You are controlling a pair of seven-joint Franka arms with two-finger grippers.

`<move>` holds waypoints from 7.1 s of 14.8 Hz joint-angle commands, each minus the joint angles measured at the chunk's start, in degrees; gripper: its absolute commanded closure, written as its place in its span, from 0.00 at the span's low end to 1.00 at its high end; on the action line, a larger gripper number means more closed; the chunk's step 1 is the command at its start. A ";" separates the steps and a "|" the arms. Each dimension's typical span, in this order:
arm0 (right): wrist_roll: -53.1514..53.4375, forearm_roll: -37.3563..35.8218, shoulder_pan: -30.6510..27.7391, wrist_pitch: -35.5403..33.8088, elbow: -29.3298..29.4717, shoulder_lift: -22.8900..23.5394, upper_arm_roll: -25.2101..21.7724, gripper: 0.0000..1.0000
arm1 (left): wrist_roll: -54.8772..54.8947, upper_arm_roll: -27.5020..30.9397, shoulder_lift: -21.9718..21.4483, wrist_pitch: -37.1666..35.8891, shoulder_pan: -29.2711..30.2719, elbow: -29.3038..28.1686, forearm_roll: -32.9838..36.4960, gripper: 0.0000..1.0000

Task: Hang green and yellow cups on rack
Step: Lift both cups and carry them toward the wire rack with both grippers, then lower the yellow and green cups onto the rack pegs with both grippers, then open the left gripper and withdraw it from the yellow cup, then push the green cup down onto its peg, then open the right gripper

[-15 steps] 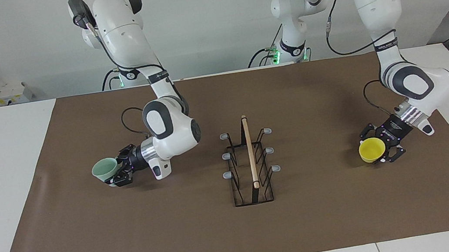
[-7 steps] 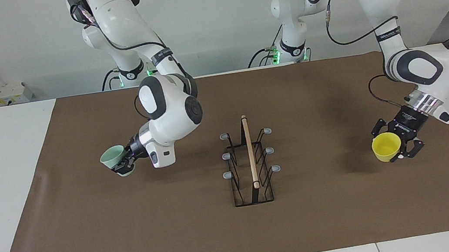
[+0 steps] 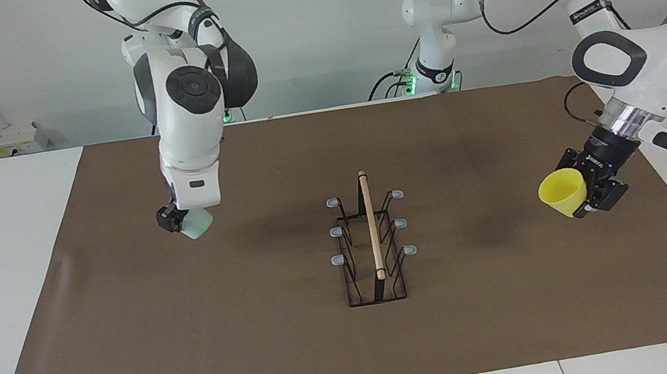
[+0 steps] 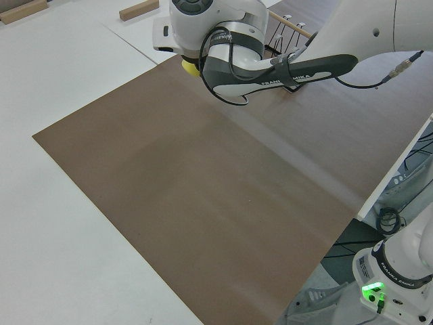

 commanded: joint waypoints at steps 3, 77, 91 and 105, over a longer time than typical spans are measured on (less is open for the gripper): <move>8.37 15.11 -2.90 3.17 -0.43 -3.86 0.40 1.00 | -10.73 -10.37 -4.10 0.24 -0.75 -1.08 23.67 1.00; -126.43 181.63 15.28 51.00 -42.62 -10.29 0.75 1.00 | 47.48 -15.96 -15.88 -11.25 -2.86 -4.08 34.99 0.00; -130.21 181.27 14.75 51.09 -43.50 -6.69 0.75 1.00 | 69.85 -5.04 -14.74 -31.83 -2.42 5.76 29.96 0.00; -130.47 179.96 13.88 59.52 -42.09 -9.23 0.40 0.00 | 63.56 -5.04 -12.80 -39.40 -2.42 10.18 30.49 0.00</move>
